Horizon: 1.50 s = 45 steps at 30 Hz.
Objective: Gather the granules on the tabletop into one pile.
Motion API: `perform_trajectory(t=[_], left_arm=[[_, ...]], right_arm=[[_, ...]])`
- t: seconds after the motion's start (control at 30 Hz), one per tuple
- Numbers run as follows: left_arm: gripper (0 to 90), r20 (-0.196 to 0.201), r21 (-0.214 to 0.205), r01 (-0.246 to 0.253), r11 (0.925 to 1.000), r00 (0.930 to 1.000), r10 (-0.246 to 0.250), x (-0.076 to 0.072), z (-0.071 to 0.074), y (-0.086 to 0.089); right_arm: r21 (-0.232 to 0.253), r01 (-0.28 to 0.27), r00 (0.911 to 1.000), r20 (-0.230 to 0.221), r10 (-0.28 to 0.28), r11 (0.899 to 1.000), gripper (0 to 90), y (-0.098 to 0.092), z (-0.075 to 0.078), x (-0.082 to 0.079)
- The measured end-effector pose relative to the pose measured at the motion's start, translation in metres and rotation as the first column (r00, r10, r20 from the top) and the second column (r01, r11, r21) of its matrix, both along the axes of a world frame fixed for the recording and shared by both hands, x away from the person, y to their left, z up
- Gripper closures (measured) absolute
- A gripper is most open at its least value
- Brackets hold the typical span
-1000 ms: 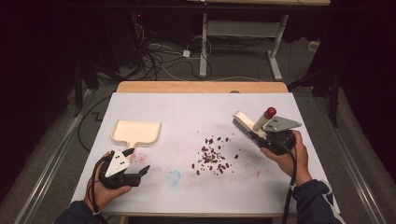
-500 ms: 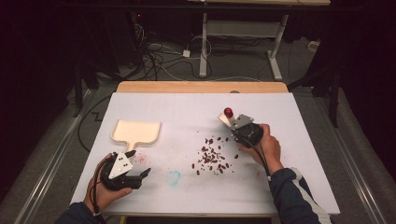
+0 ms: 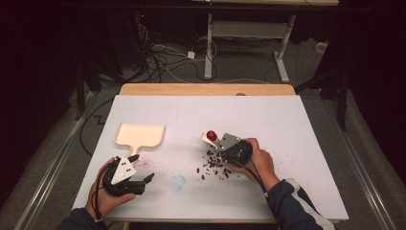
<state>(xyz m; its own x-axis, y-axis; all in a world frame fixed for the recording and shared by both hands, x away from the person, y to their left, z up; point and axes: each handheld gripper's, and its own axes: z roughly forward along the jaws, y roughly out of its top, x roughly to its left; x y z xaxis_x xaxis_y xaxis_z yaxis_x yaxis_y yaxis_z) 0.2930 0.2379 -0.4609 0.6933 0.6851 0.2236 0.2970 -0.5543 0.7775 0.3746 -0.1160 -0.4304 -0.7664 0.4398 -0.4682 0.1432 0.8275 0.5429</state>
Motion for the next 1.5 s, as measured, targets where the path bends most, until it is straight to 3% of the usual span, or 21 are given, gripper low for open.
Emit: perform_trajectory(t=[0.1,0.13,0.27,0.37,0.43,0.6,0.8,0.9,0.97,1.13,1.23,1.47,1.5], left_arm=[[19.3,0.0,-0.002,0.001,1.0,1.0,-0.001,-0.001,0.0,0.0],[19.3,0.001,-0.002,0.002,1.0,1.0,-0.002,-0.001,0.0,0.0],[19.3,-0.012,-0.01,-0.001,1.0,0.9999,0.001,-0.001,0.0,0.0],[19.3,-0.015,-0.009,0.001,1.0,0.9999,-0.001,0.0,0.0,-0.001],[19.3,-0.007,-0.007,0.004,1.0,1.0,-0.004,0.001,0.0,-0.001],[19.3,-0.013,-0.008,0.003,1.0,0.9999,-0.003,0.003,-0.001,-0.002],[19.9,-0.033,-0.01,0.005,0.9999,0.9995,-0.005,0.003,-0.002,-0.003],[19.9,-0.04,-0.01,0.003,0.9999,0.9992,-0.003,0.003,-0.003,-0.002],[19.9,-0.042,-0.01,0.002,0.9999,0.9991,-0.002,0.003,-0.004,-0.002],[19.9,-0.041,-0.011,-0.002,0.9999,0.9991,0.001,0.002,-0.004,-0.001],[19.9,-0.042,-0.009,-0.003,1.0,0.9991,0.002,0.001,-0.004,-0.001],[20.0,-0.043,-0.005,-0.001,1.0,0.9991,0.0,0.001,-0.004,-0.002],[20.0,-0.043,-0.005,-0.002,1.0,0.9991,0.002,0.001,-0.004,-0.002]], right_arm=[[-0.015,-0.029,0.9996,0.003,0.029,0.999,67.4,0.0,0.001,-0.01],[0.0,-0.027,0.9996,0.006,0.027,1.0,67.5,-0.002,0.003,-0.012],[0.027,-0.015,0.9999,0.007,0.014,1.0,67.5,-0.01,0.009,-0.007],[0.069,0.001,0.9999,0.011,-0.002,0.998,67.5,-0.017,0.017,0.001],[0.071,0.003,0.999,0.044,-0.007,0.997,67.5,-0.021,0.025,0.011],[0.095,-0.021,0.9974,0.07,0.014,0.995,67.5,-0.019,0.029,0.031],[0.066,-0.041,0.9921,0.121,0.033,0.997,67.5,0.007,0.014,0.066],[0.058,-0.04,0.9915,0.126,0.033,0.998,67.5,0.014,0.007,0.071],[0.035,-0.075,0.9915,0.11,0.07,0.997,67.5,0.023,-0.002,0.073],[0.008,-0.154,0.985,0.08,0.153,0.988,67.5,0.03,-0.009,0.064],[0.031,-0.203,0.9771,0.072,0.2,0.979,67.4,0.025,-0.013,0.054],[0.07,-0.321,0.9462,0.065,0.317,0.944,67.2,0.001,-0.017,0.027],[0.07,-0.321,0.9462,0.065,0.317,0.944,67.2,0.001,-0.017,0.027]])
